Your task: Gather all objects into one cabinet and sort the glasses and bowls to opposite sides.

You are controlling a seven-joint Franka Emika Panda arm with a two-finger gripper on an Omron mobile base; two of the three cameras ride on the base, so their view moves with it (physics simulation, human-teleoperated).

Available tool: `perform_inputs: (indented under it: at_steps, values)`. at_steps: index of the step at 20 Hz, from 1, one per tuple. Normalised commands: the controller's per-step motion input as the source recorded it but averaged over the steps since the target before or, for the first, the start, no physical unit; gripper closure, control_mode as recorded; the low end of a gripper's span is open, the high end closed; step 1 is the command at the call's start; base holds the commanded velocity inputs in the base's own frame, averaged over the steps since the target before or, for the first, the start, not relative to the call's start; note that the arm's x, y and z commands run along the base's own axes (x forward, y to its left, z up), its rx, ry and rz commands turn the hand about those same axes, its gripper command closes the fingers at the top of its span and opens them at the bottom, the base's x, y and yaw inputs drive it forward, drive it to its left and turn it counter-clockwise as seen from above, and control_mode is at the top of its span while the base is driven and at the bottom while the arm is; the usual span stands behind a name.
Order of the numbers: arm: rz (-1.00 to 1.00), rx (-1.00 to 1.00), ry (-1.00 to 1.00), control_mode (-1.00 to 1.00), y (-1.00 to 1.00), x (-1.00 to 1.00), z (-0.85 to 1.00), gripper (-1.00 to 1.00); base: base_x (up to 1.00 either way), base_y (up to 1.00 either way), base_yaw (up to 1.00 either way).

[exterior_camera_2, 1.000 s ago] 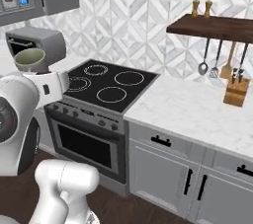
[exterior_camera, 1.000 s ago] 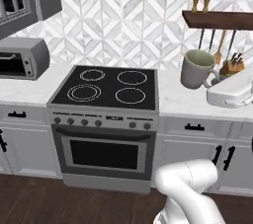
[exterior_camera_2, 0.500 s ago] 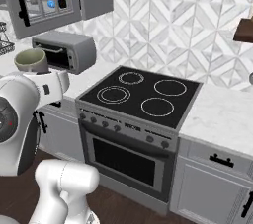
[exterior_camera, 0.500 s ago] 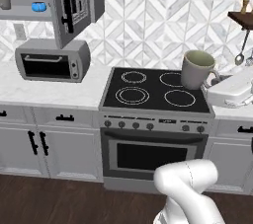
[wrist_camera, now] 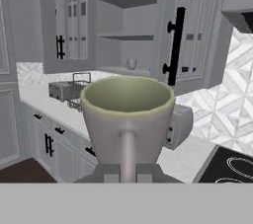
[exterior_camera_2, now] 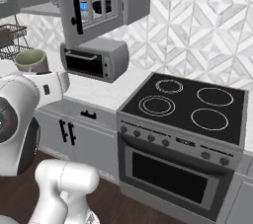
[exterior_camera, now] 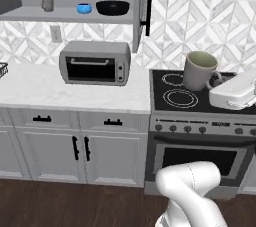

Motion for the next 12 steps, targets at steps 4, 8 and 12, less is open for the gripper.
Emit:
perform_inputs:
  at_steps: [4,8,12]
  values:
    - [0.00,0.00,0.00,1.00,0.00,0.00,0.00,1.00,0.00,1.00,-0.06]
    - [0.00,0.00,0.00,1.00,0.00,0.00,0.00,1.00,0.05,0.95,-0.10]
    - [0.00,0.00,0.00,1.00,0.00,0.00,0.00,1.00,0.33,0.74,-0.16]
